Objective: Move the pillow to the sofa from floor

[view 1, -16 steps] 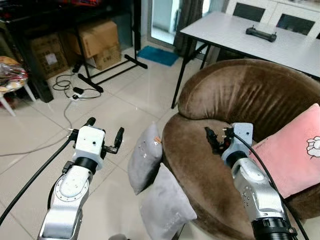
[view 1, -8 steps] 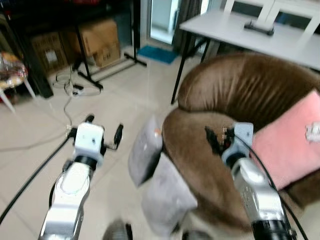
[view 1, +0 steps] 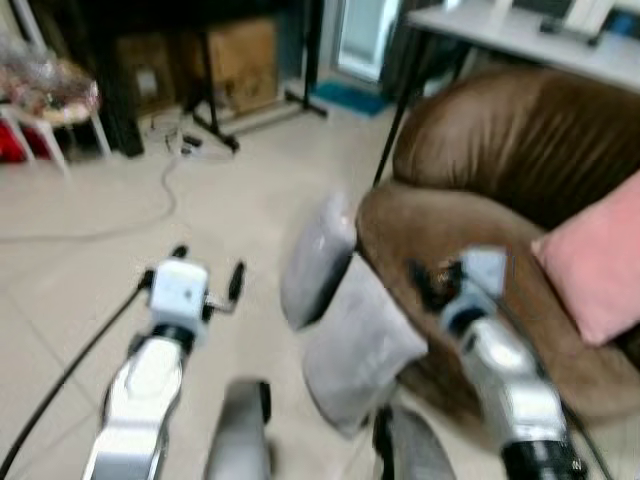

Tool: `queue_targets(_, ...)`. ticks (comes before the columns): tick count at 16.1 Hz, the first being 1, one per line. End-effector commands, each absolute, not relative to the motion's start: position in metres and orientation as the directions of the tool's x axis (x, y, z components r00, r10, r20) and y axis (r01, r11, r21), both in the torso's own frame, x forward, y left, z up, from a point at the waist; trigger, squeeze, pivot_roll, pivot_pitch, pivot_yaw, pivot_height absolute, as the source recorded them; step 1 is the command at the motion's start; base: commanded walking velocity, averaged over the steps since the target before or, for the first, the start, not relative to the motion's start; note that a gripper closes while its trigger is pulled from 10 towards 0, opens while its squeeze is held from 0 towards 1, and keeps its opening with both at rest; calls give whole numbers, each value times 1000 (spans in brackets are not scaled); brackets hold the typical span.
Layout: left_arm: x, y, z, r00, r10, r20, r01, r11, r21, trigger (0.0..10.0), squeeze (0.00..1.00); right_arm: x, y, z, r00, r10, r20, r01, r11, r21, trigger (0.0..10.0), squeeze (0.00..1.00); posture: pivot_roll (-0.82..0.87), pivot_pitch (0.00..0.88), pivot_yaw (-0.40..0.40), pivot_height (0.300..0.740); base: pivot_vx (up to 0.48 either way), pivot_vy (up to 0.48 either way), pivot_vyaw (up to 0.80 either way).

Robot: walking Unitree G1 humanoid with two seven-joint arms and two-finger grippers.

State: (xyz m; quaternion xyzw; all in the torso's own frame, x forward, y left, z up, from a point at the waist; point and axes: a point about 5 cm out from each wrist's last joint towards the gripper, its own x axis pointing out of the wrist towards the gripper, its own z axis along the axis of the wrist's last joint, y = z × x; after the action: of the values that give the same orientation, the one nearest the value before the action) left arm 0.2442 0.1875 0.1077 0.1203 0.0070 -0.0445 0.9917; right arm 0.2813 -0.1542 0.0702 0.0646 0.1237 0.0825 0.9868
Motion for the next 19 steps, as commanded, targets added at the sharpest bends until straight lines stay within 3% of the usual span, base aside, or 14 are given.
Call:
queue_targets(1, 249, 181, 117, 994, -110, 20, 102, 967, 234, 10000, 0, 285, -163, 77, 963, 161, -216, -137, 983, 121, 10000, 0, 11, 0, -72, 571, 0, 0, 0)
queue_targets(5, 249, 182, 118, 993, -115, 27, 106, 969, 225, 10000, 0, 290, -162, 80, 965, 159, -208, -138, 984, 114, 10000, 0, 9, 0, -72, 571, 0, 0, 0)
queue_targets(19, 248, 178, 117, 991, -135, 17, 129, 970, 205, 10000, 0, 293, -159, 77, 963, 139, -231, -125, 989, 73, 10000, 0, 3, 0, -77, 571, 301, 0, 0)
